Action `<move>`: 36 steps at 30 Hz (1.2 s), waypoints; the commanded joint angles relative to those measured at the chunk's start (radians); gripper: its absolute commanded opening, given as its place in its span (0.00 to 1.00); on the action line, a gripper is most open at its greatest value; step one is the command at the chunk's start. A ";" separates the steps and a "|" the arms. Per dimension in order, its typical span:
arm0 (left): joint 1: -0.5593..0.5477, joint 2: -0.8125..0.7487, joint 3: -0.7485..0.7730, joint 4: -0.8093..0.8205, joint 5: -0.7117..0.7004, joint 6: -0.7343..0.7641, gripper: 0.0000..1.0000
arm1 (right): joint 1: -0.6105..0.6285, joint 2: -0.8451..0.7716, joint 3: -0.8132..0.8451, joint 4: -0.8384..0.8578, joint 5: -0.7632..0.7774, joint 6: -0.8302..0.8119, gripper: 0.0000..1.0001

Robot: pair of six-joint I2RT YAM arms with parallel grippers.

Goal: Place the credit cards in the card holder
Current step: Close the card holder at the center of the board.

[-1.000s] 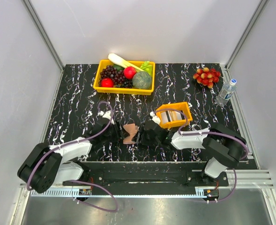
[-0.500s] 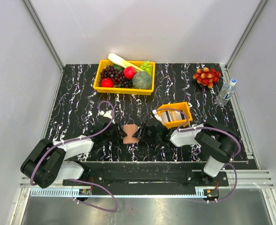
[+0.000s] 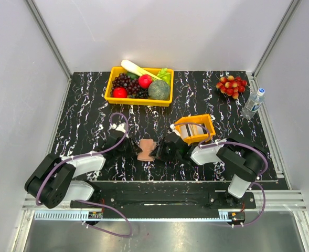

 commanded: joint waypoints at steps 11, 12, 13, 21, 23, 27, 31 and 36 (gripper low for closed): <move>-0.017 -0.061 -0.008 0.020 0.045 -0.023 0.46 | 0.015 -0.176 0.092 -0.206 0.133 -0.218 0.00; -0.015 -0.074 -0.008 0.010 0.036 -0.023 0.52 | 0.014 -0.188 0.099 -0.231 0.141 -0.233 0.00; -0.015 -0.090 -0.006 0.000 0.027 -0.020 0.57 | 0.015 -0.199 0.106 -0.255 0.149 -0.248 0.00; -0.004 -0.274 0.006 -0.174 -0.108 0.006 0.73 | 0.026 -0.271 0.285 -0.672 0.323 -0.461 0.00; 0.003 -0.303 0.011 -0.226 -0.150 0.009 0.75 | 0.038 -0.271 0.361 -0.810 0.408 -0.515 0.00; 0.042 -0.352 0.003 -0.292 -0.196 0.009 0.78 | 0.058 -0.239 0.483 -1.068 0.514 -0.580 0.00; 0.088 -0.397 -0.008 -0.353 -0.219 -0.004 0.80 | 0.097 -0.139 0.555 -1.223 0.590 -0.598 0.00; 0.135 -0.469 -0.026 -0.407 -0.220 -0.010 0.83 | 0.179 0.011 0.619 -1.291 0.633 -0.569 0.00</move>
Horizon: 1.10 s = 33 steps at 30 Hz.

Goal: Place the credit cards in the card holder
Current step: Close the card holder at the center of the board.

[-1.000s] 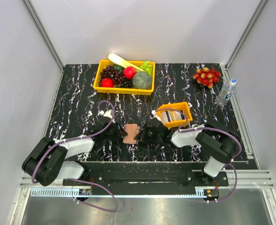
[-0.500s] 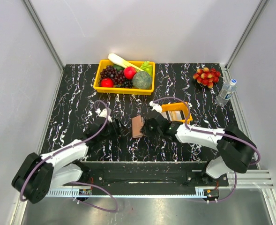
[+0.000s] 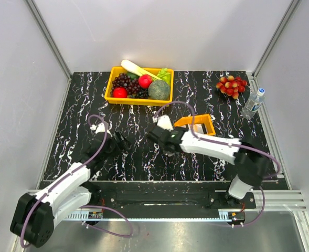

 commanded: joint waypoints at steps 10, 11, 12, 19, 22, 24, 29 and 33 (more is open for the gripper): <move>0.120 -0.164 -0.043 -0.143 -0.027 0.005 0.87 | 0.287 0.364 0.273 -0.166 0.147 0.036 0.00; 0.128 -0.170 -0.046 -0.147 -0.020 0.005 0.87 | 0.300 0.371 0.283 -0.158 0.136 0.036 0.00; 0.134 -0.175 -0.044 -0.150 -0.015 0.007 0.88 | 0.306 0.384 0.295 -0.155 0.127 0.036 0.00; 0.157 -0.196 -0.060 -0.128 0.031 0.014 0.88 | 0.318 0.364 0.240 -0.092 0.036 0.084 0.19; 0.160 -0.173 -0.058 -0.085 0.062 0.033 0.88 | 0.317 0.235 0.127 0.018 -0.022 0.101 0.45; 0.162 -0.152 -0.054 -0.039 0.127 0.053 0.88 | 0.317 0.163 0.059 0.078 -0.059 0.113 0.50; 0.164 -0.034 -0.017 0.101 0.273 0.117 0.90 | 0.315 0.005 -0.113 0.182 -0.133 0.242 0.51; 0.162 0.124 0.046 0.216 0.391 0.186 0.90 | 0.298 -0.087 -0.246 0.259 -0.168 0.377 0.55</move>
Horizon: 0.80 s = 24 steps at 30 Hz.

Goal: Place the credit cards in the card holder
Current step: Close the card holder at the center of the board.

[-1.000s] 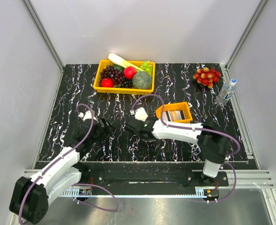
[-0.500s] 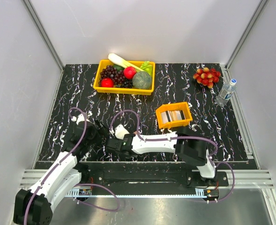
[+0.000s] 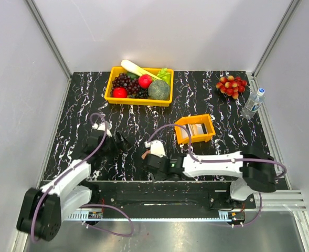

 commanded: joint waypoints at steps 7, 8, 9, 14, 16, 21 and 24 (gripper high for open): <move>-0.018 0.426 0.264 0.288 0.342 0.153 0.89 | -0.219 -0.299 -0.434 0.434 -0.231 0.370 0.61; -0.022 0.461 0.281 0.288 0.347 0.159 0.89 | -0.243 -0.327 -0.468 0.510 -0.242 0.394 0.63; -0.024 0.495 0.287 0.299 0.359 0.161 0.89 | -0.259 -0.352 -0.488 0.535 -0.231 0.410 0.63; -0.042 0.587 0.302 0.324 0.399 0.168 0.87 | -0.308 -0.341 -0.470 0.557 -0.198 0.428 0.70; -0.055 0.599 0.293 0.341 0.408 0.167 0.87 | -0.325 -0.312 -0.461 0.600 -0.216 0.456 0.73; -0.084 0.609 0.247 0.388 0.452 0.141 0.87 | -0.354 -0.275 -0.487 0.652 -0.207 0.555 0.75; -0.110 0.601 0.201 0.413 0.440 0.124 0.86 | -0.359 -0.270 -0.490 0.649 -0.208 0.577 0.76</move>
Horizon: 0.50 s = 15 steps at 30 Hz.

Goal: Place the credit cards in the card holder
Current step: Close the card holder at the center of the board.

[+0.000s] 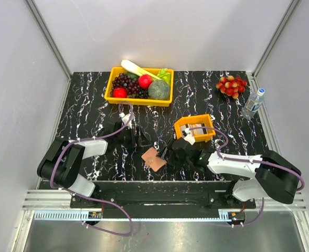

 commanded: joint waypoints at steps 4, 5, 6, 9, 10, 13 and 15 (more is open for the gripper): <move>-0.047 -0.003 -0.095 0.123 0.029 -0.036 0.85 | -0.014 0.030 -0.003 0.055 -0.013 0.096 0.77; -0.048 -0.001 -0.106 0.137 0.025 -0.042 0.85 | -0.013 0.035 -0.003 0.052 -0.021 0.099 0.78; -0.050 -0.001 -0.111 0.142 0.026 -0.045 0.85 | -0.014 0.042 -0.011 0.055 -0.027 0.105 0.78; -0.054 0.005 -0.111 0.130 0.025 -0.042 0.83 | -0.014 0.059 -0.038 0.076 -0.040 0.122 0.79; -0.056 0.002 -0.112 0.126 0.014 -0.038 0.83 | -0.014 0.070 -0.043 0.092 -0.044 0.128 0.79; -0.059 -0.007 -0.125 0.125 0.003 -0.039 0.83 | -0.016 0.098 -0.029 0.118 -0.052 0.115 0.79; -0.063 -0.016 -0.135 0.137 -0.001 -0.054 0.83 | -0.019 0.121 -0.006 0.123 -0.049 0.098 0.79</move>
